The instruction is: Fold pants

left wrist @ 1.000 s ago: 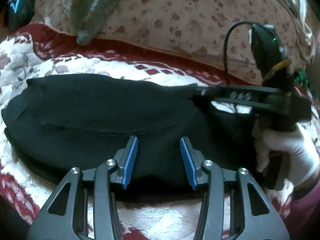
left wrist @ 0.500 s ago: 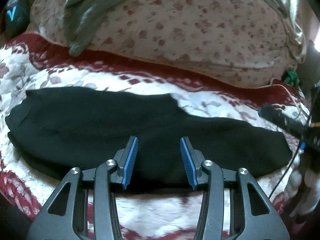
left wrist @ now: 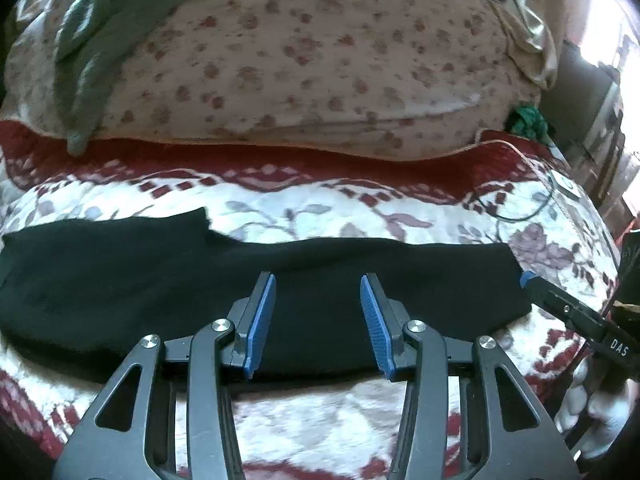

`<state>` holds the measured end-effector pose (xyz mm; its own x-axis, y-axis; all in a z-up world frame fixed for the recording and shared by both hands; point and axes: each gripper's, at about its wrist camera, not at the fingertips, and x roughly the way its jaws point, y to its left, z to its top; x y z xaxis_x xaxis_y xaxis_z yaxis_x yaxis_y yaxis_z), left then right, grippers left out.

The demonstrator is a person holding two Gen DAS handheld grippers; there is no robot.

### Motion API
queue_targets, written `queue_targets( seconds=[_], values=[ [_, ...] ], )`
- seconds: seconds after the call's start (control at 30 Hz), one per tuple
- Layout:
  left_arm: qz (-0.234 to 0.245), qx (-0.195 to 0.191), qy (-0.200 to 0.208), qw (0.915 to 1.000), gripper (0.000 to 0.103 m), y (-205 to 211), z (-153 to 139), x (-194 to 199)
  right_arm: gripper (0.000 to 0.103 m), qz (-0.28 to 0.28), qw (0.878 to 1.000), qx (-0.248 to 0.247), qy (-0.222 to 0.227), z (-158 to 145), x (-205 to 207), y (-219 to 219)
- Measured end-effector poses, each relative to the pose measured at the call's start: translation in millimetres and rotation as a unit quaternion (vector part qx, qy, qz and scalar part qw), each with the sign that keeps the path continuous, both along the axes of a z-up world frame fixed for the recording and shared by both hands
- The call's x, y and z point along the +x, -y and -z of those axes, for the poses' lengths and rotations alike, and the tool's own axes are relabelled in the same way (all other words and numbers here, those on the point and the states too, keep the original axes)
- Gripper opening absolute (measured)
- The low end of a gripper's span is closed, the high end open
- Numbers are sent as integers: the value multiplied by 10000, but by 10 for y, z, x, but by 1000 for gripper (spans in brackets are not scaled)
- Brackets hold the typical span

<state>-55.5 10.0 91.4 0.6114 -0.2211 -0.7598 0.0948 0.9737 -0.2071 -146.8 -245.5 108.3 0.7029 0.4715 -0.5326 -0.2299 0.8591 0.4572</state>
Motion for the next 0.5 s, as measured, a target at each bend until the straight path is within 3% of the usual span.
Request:
queue_targets(
  seconds=[0.13, 0.23, 0.5],
  values=[
    [240, 20, -57, 9997, 44, 215, 5, 80, 44, 310, 9994, 67, -138, 44, -107, 246],
    [422, 11, -93, 9991, 53, 341, 34, 122, 44, 487, 9983, 173, -267, 101, -179, 399],
    [769, 16, -312, 9965, 54, 672, 141, 314, 47, 1048, 9908, 252, -818, 320, -292, 701]
  ],
)
